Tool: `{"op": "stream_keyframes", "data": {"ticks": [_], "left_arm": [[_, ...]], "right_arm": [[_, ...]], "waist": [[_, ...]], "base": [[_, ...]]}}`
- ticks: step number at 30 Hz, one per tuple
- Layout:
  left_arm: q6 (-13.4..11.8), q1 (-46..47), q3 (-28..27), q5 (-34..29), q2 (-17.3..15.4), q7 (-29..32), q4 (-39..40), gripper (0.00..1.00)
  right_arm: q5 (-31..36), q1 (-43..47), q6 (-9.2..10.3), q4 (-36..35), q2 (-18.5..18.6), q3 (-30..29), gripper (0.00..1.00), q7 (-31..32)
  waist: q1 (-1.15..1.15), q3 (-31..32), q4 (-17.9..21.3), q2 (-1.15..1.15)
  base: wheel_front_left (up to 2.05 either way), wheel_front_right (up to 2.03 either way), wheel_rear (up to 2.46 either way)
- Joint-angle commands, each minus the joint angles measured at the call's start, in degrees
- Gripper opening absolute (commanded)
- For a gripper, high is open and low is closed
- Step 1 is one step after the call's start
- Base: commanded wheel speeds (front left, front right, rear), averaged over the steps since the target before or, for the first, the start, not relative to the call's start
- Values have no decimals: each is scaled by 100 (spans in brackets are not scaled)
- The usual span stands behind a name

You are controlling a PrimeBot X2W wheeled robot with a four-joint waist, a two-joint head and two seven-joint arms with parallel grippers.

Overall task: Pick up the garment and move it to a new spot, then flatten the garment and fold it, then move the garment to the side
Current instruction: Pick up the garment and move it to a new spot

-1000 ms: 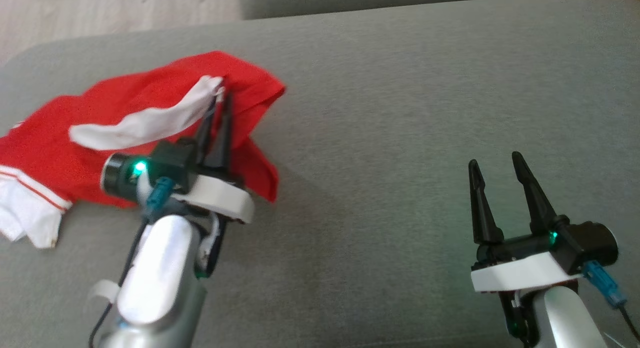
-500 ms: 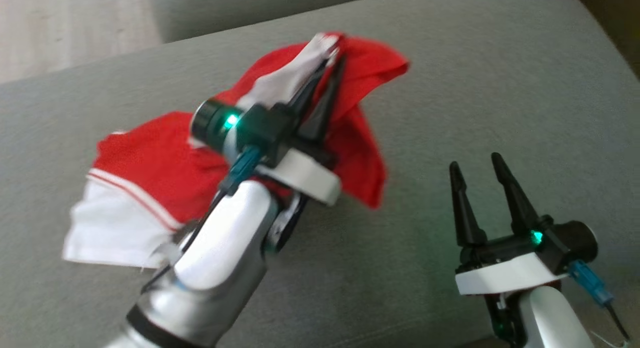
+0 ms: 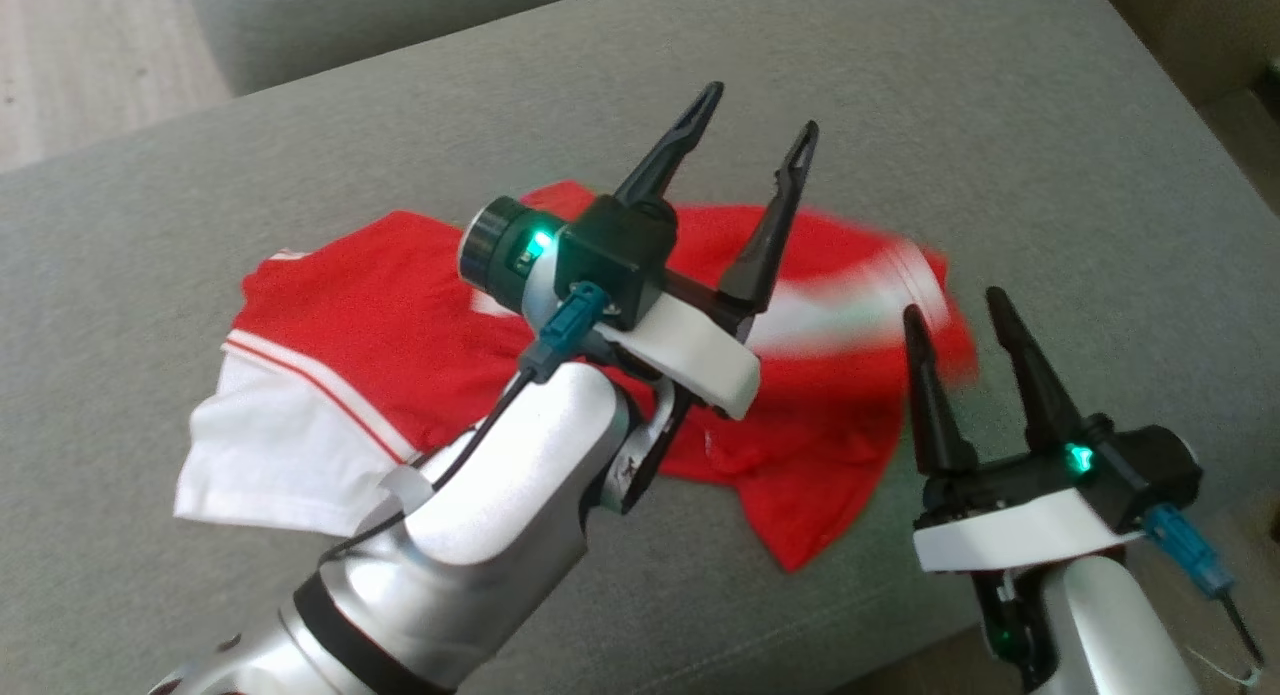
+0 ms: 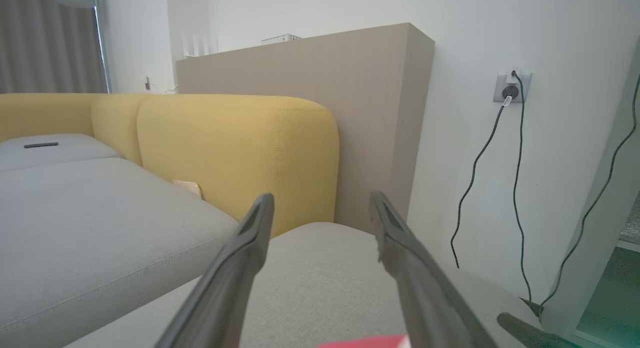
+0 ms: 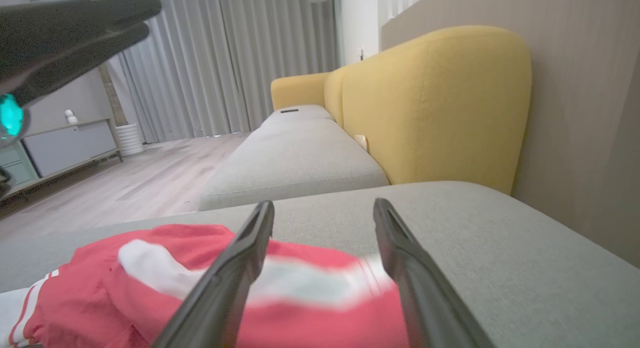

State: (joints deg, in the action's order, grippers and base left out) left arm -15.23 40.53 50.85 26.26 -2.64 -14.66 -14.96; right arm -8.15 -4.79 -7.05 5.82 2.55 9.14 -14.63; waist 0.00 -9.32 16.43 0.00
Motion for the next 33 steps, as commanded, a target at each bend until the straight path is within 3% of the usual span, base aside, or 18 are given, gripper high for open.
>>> {"op": "stream_keyframes", "data": {"ticks": [1,9,18,25,33], "left_arm": [[-37,248,-249,-51,-24,-33,135,100],[97,-351,-1086,-586,-43,-34,146,100],[474,-1880,-2228,-1051,-409,-34,821,100],[675,-3079,-2807,-1239,-333,-34,1176,100],[882,-3322,-3122,-1387,-112,-34,1214,100]], "right_arm": [[8,-176,-44,-192,32,86,100,-37],[141,-54,-44,-307,32,-276,100,-37],[248,232,-44,-522,32,-552,100,-37],[217,487,-44,-600,32,-758,100,-37],[217,528,-44,-535,32,-712,100,-37]], "waist": [[0,40,-92,0],[0,353,-730,0],[0,736,-1342,0],[0,803,-1535,0],[0,775,-1521,0]], "base": [[0,0,0],[0,0,0],[0,0,0],[0,0,0],[0,0,0]]}}
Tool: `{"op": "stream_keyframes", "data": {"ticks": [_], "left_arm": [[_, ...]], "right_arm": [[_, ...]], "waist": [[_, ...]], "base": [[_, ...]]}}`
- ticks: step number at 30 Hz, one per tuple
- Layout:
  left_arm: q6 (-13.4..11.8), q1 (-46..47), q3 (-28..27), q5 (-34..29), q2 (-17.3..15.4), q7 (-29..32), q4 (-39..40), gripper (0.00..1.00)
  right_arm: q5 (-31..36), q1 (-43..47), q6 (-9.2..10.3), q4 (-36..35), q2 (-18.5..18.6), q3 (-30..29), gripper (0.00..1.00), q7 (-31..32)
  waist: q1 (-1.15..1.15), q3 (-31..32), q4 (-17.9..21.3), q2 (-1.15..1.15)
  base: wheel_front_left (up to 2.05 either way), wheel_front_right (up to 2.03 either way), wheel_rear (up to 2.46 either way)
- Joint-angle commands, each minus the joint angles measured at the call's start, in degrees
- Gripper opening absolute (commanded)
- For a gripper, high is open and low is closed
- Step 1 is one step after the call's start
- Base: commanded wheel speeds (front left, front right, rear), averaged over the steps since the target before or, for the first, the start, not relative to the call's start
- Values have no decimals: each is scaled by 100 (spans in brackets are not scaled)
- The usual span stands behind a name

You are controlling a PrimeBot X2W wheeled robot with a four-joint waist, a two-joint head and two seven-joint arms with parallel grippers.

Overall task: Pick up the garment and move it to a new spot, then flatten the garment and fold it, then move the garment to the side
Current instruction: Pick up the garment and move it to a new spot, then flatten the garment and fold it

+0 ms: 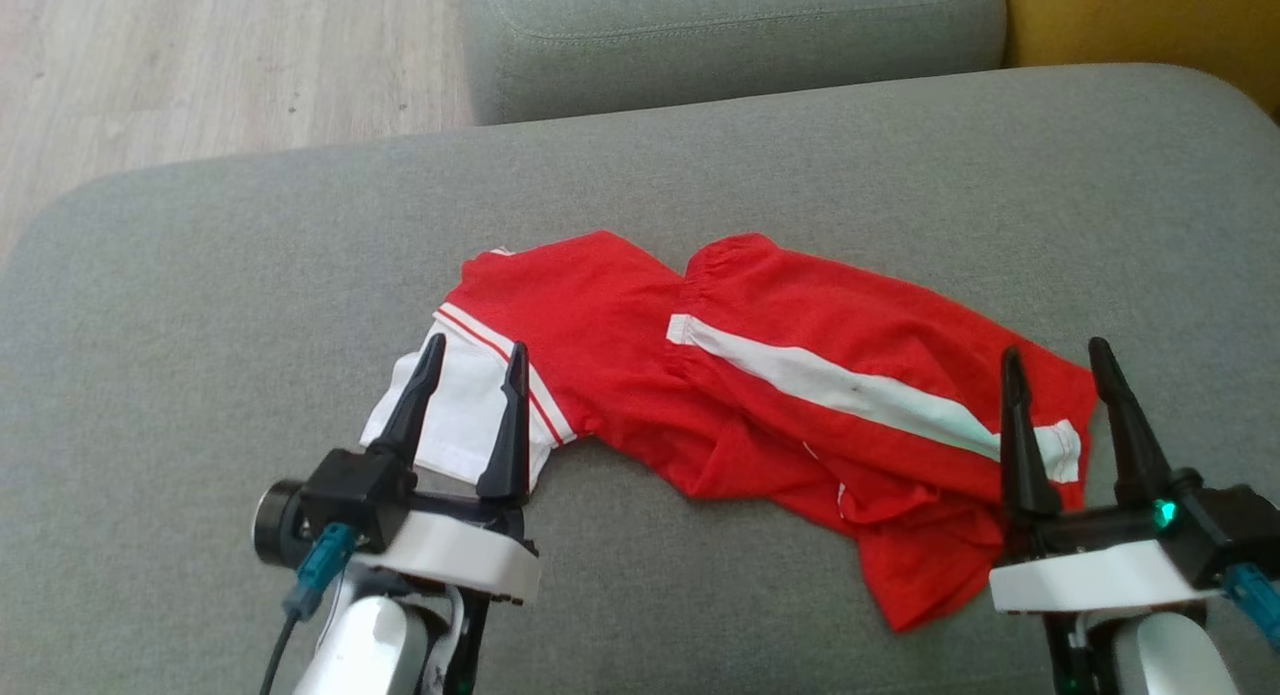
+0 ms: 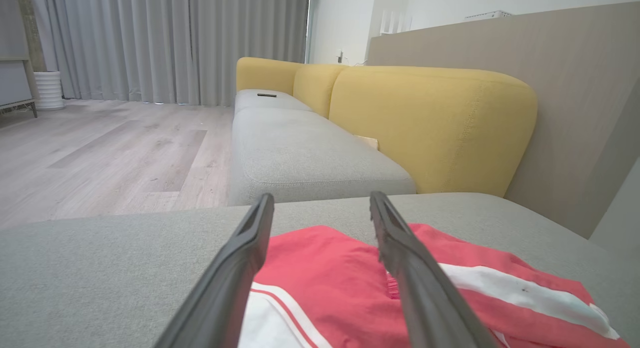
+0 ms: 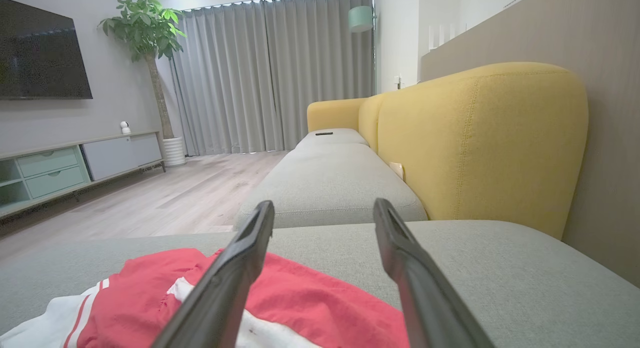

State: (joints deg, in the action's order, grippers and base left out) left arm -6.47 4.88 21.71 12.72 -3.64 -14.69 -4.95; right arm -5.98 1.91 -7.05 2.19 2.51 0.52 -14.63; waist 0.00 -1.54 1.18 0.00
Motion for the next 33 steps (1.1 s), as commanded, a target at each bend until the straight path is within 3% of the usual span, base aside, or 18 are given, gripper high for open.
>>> {"op": "stream_keyframes", "data": {"ticks": [1,11,25,33], "left_arm": [[42,247,-227,-46,5,-30,204,100],[296,354,-370,-156,69,-30,-60,100],[196,884,-217,-201,75,-30,-817,100],[33,1666,316,-201,76,328,-2446,100]], "right_arm": [[-1,-149,-44,-166,37,158,100,-37],[-15,-235,-44,-132,37,211,100,-37],[9,-354,-44,-162,37,267,100,-37],[21,-461,-44,-159,37,435,100,-37]], "waist": [[0,-8,12,0],[0,-142,194,0],[0,-466,334,0],[0,-657,438,0]], "base": [[0,0,0],[0,0,0],[0,0,0],[0,0,0]]}}
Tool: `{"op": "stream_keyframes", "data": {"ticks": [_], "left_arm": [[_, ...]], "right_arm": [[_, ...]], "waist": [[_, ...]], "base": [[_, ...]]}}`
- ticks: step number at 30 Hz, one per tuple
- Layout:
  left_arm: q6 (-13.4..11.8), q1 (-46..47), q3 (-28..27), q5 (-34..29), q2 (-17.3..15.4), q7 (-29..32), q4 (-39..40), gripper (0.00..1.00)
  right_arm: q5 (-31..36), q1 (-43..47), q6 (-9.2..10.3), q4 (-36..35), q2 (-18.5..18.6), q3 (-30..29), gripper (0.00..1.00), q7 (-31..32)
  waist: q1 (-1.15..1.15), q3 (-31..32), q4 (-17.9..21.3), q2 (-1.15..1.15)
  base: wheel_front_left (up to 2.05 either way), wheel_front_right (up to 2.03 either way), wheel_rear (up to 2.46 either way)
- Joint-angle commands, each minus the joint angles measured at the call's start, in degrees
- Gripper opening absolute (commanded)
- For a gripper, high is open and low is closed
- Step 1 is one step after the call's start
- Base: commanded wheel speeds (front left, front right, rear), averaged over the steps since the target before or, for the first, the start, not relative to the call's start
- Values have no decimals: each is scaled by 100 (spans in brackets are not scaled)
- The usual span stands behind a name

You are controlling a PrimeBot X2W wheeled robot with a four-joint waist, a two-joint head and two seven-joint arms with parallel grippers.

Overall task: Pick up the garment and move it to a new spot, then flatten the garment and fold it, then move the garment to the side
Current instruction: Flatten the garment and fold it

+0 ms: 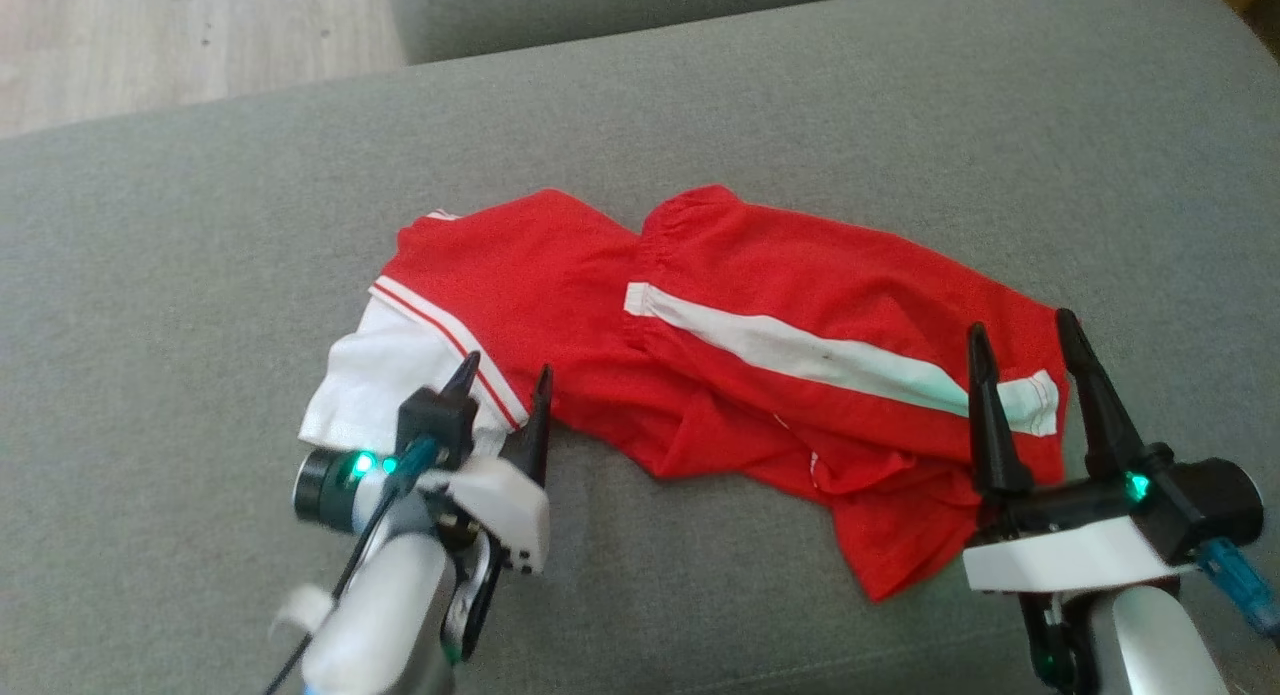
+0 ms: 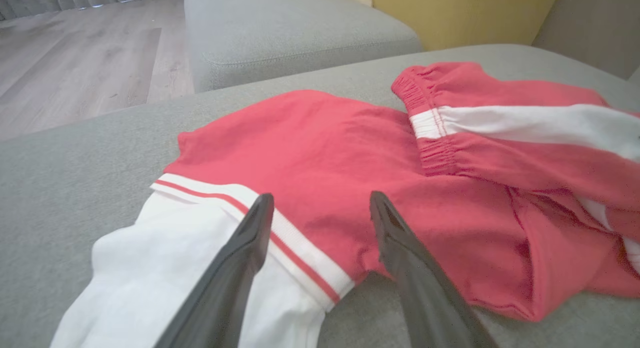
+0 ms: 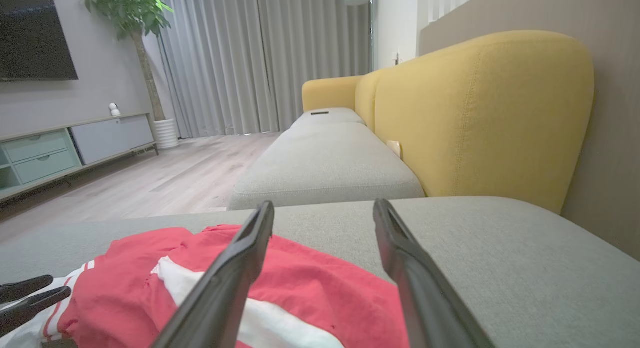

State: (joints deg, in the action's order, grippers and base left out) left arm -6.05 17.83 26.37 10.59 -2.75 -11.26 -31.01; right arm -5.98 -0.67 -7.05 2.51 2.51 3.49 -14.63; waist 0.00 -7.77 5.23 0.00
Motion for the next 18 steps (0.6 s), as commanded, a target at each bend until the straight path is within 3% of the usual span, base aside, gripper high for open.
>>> {"op": "stream_keyframes", "data": {"ticks": [1,10,17,18], "left_arm": [[-9,481,-91,26,-13,67,-11,100],[-9,1097,254,98,-13,577,-1127,100],[157,1299,472,256,-13,938,-1746,100],[169,1316,486,293,-13,946,-1786,37]], "right_arm": [[13,-215,-44,-189,37,158,100,-37],[-38,-280,-44,-163,37,247,100,-37],[-62,-318,-44,-153,37,238,100,-37],[-63,-321,-44,-152,37,231,100,-37]], "waist": [[0,-66,56,0],[0,-224,252,0],[0,-284,328,0],[0,-285,326,0]], "base": [[0,0,0],[0,0,0],[0,0,0],[0,0,0]]}}
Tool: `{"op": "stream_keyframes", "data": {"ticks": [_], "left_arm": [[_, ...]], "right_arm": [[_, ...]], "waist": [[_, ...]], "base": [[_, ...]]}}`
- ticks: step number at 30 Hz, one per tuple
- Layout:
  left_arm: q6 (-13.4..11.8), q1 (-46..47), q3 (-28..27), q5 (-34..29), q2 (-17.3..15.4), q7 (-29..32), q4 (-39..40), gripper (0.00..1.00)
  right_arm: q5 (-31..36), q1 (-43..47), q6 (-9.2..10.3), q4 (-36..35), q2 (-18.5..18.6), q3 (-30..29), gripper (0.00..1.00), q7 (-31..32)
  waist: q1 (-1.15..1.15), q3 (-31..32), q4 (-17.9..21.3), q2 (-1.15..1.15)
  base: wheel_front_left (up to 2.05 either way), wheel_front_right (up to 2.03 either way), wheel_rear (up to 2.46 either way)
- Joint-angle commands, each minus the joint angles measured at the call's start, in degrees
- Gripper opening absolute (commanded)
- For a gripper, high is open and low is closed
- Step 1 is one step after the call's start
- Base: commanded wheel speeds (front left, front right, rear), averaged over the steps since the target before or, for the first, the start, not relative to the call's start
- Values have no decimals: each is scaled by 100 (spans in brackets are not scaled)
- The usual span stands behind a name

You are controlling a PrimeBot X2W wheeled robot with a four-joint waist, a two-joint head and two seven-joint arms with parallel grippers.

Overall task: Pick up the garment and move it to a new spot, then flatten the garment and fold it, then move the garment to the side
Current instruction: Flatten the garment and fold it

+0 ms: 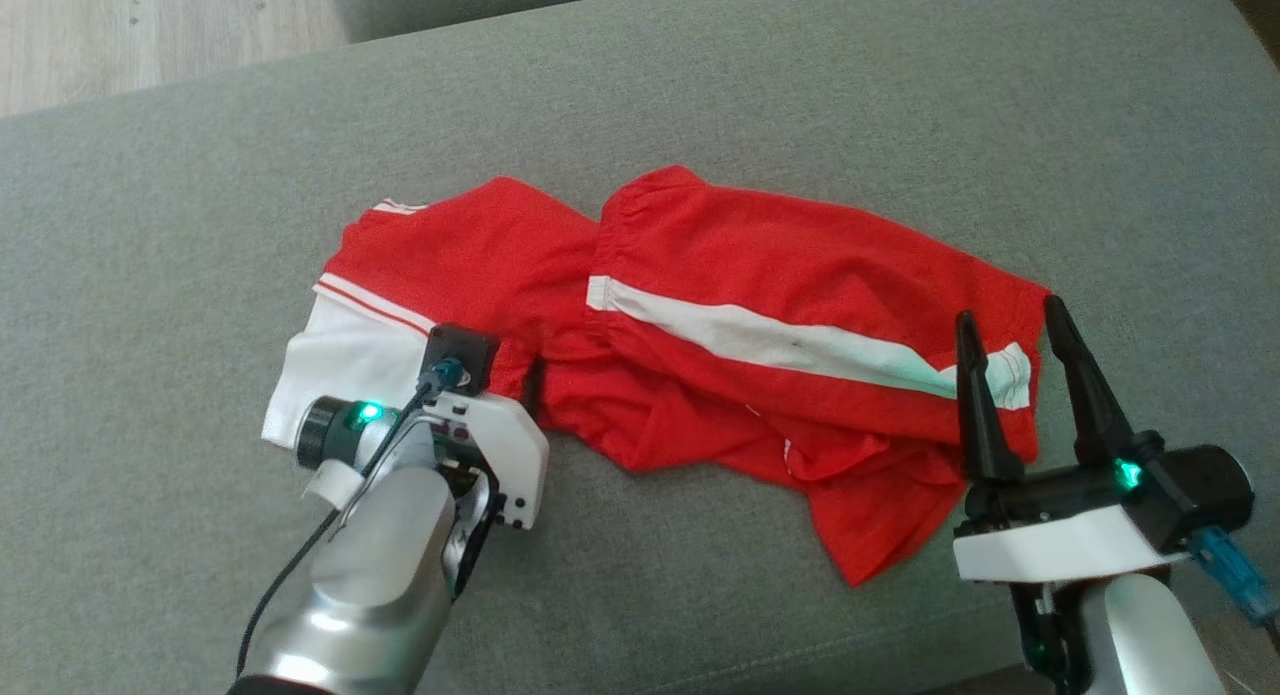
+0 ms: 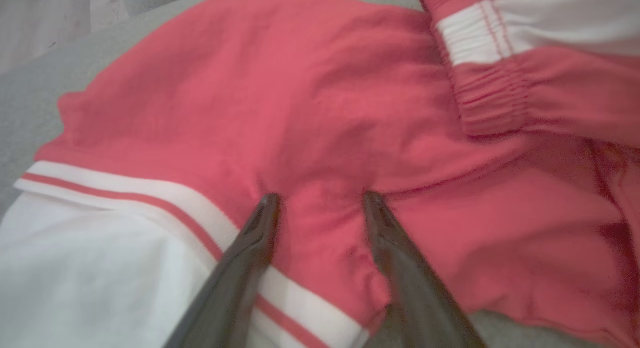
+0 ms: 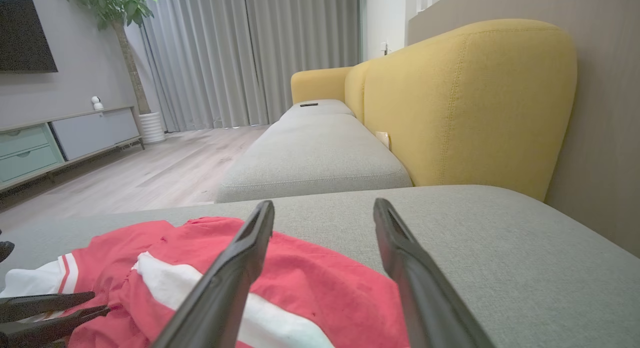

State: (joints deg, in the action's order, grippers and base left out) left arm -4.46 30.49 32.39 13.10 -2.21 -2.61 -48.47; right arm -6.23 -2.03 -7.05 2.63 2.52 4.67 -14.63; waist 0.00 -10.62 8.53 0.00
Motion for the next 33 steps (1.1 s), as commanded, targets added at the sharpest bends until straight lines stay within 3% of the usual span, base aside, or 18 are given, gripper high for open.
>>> {"op": "stream_keyframes", "data": {"ticks": [1,8,13,21,26,33], "left_arm": [[18,68,-94,63,-67,68,-74,0],[-165,159,-220,213,-76,-613,-76,0],[-302,200,-509,299,-219,-1185,407,0],[-643,-138,-1333,0,-601,-1237,2862,0],[-701,-252,-1941,-171,-831,-1238,3931,0],[-825,-222,-2624,-292,-1501,-1238,3760,0]], "right_arm": [[-39,-187,-44,-162,36,102,100,-37],[-26,-172,-44,-143,36,46,100,-37],[-2,-122,-44,-139,36,25,100,-37],[11,-21,-44,-151,36,-16,100,-37],[13,2,-44,-140,36,8,100,-37],[-6,21,-44,-131,36,33,100,-37]], "waist": [[0,0,-7,0],[0,100,-137,0],[0,234,-302,0],[0,381,-606,0],[0,451,-736,0],[0,525,-792,0]], "base": [[0,0,0],[0,0,0],[0,0,0],[0,0,0],[0,0,0],[0,0,0]]}}
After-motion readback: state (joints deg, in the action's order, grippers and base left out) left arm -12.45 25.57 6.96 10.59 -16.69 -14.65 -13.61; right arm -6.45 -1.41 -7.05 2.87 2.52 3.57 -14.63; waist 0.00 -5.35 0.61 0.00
